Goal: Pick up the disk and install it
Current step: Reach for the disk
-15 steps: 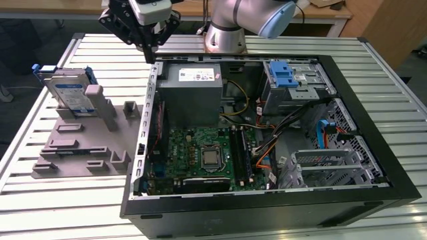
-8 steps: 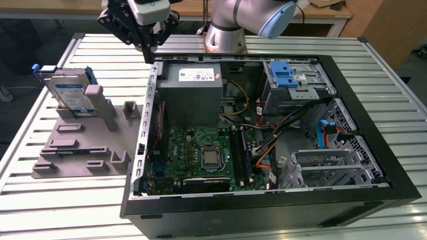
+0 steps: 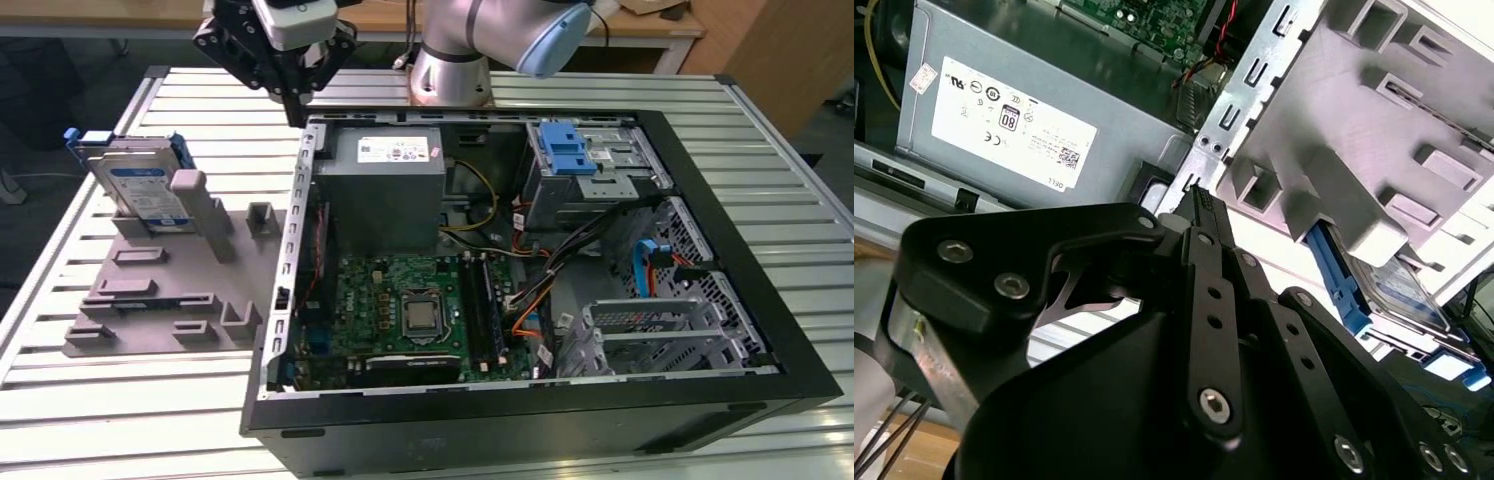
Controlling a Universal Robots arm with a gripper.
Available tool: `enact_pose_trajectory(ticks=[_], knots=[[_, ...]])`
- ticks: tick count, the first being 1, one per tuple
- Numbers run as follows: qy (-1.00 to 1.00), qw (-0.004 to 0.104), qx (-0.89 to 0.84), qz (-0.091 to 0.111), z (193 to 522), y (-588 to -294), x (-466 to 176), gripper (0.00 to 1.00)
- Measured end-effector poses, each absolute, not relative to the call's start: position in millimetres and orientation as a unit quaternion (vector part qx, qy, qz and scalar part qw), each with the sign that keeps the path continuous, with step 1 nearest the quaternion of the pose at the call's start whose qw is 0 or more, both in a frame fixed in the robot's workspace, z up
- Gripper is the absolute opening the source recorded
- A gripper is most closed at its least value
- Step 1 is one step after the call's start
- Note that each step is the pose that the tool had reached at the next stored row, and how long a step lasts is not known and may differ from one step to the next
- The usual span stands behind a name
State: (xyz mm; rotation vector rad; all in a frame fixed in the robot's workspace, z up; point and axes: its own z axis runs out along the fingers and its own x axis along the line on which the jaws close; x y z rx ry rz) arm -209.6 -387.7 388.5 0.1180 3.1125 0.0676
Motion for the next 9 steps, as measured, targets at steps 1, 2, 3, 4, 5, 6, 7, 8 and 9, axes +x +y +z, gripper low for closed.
enact_pose_trajectory(ticks=[1,2,3,4,5,6,7,8,9], knots=[[0.999,0.013,0.038,0.022,388.5,-387.7,-209.8,0.11],[0.999,0.013,0.038,0.022,388.5,-387.7,-210.0,0.11],[0.999,0.013,0.038,0.022,388.5,-387.7,-210.3,0.11],[0.999,0.013,0.038,0.022,388.5,-387.7,-210.4,0.11],[0.999,0.013,0.038,0.022,388.5,-387.7,-210.6,0.11],[0.999,0.013,0.038,0.022,388.5,-387.7,-210.8,0.11],[0.999,0.013,0.038,0.022,388.5,-387.7,-211.0,0.11],[0.999,0.013,0.038,0.022,388.5,-387.7,-211.1,0.11],[0.999,0.013,0.038,0.022,388.5,-387.7,-211.6,0.11]])
